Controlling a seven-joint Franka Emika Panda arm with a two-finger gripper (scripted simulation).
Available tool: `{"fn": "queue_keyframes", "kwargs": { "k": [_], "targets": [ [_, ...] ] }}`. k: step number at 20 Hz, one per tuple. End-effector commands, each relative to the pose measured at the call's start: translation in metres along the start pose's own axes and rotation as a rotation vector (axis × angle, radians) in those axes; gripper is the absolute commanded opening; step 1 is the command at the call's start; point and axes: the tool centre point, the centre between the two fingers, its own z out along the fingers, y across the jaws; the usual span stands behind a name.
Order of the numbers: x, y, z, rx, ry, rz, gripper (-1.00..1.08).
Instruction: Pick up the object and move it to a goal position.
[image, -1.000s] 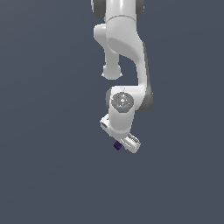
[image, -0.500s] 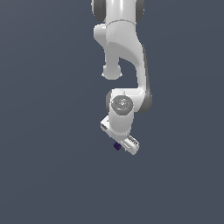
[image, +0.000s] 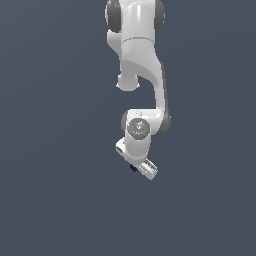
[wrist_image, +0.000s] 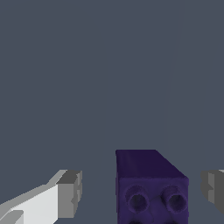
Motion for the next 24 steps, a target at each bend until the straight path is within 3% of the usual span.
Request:
{"fn": "queue_keyframes", "kwargs": {
  "k": [1, 2, 15, 24],
  "targets": [
    [0.001, -0.001, 0.0, 0.001, 0.001, 0.0, 1.0],
    [0.001, -0.001, 0.0, 0.001, 0.001, 0.0, -1.0],
    [0.001, 0.001, -0.001, 0.001, 0.001, 0.0, -1.0],
    [0.001, 0.023, -0.02, 0.001, 0.001, 0.0, -1.0]
  ]
}}
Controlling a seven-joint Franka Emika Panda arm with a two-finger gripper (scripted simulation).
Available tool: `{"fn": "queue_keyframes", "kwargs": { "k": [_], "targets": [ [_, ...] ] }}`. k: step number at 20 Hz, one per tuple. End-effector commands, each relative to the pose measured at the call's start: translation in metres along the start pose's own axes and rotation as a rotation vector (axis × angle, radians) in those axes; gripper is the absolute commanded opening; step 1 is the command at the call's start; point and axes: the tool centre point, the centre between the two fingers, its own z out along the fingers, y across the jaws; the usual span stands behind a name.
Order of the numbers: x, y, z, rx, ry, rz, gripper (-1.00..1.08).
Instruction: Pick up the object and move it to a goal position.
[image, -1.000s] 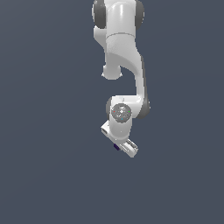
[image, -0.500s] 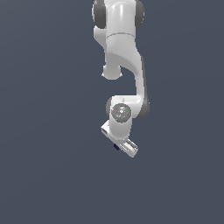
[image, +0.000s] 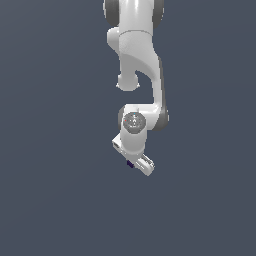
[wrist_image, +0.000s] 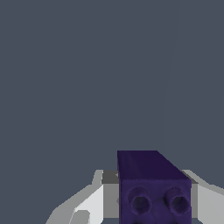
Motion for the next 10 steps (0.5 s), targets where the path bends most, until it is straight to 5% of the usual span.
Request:
{"fn": "queue_keyframes", "kwargs": {
  "k": [1, 10],
  "targets": [
    [0.0, 0.01, -0.009, 0.001, 0.0, 0.0, -1.0],
    [0.001, 0.069, -0.058, 0.002, 0.0, 0.001, -1.0]
  ]
}}
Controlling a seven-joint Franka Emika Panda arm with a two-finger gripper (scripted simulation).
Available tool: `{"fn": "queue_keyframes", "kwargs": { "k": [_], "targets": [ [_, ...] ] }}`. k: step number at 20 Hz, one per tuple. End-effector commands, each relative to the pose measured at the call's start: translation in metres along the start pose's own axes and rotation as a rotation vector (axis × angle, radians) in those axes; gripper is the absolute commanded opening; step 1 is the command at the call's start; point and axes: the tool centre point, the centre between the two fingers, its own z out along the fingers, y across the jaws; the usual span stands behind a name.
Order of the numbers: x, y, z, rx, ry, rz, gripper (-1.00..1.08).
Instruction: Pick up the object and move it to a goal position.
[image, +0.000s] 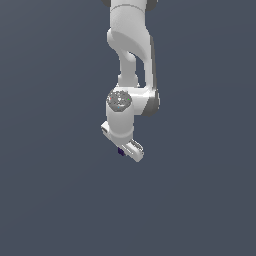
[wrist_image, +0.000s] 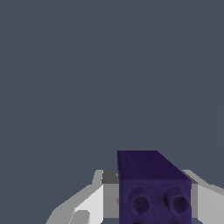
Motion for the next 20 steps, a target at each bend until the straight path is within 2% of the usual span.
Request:
{"fn": "queue_keyframes", "kwargs": {
  "k": [1, 11, 20],
  "targets": [
    [0.0, 0.02, -0.017, 0.001, 0.001, 0.001, -1.0],
    [0.003, 0.085, -0.074, 0.002, 0.0, 0.001, -1.0],
    [0.005, 0.11, -0.097, 0.001, 0.001, 0.001, -1.0]
  ]
}}
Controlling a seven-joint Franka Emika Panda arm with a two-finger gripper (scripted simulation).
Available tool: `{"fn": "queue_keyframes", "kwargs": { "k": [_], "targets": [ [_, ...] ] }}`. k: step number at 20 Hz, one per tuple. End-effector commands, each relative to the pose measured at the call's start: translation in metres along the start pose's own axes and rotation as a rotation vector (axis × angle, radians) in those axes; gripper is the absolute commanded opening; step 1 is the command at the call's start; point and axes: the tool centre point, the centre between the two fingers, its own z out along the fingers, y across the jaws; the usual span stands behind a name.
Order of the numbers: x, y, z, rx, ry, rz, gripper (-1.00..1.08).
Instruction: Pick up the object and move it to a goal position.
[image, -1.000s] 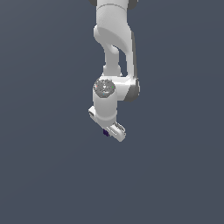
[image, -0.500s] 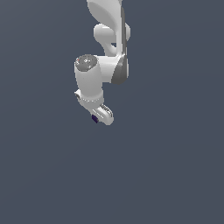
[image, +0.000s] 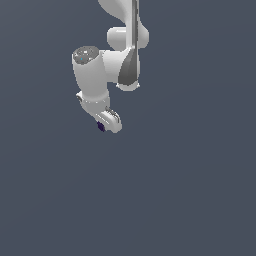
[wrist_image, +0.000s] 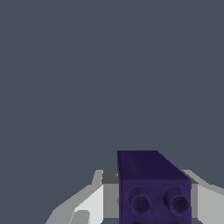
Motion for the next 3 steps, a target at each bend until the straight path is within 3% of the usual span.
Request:
{"fn": "queue_keyframes", "kwargs": {
  "k": [1, 3],
  "targets": [
    [0.0004, 0.0029, -0.003, -0.001, 0.0, -0.001, -1.0],
    [0.0009, 0.0029, -0.0034, -0.001, 0.0, -0.001, -1.0]
  ]
}}
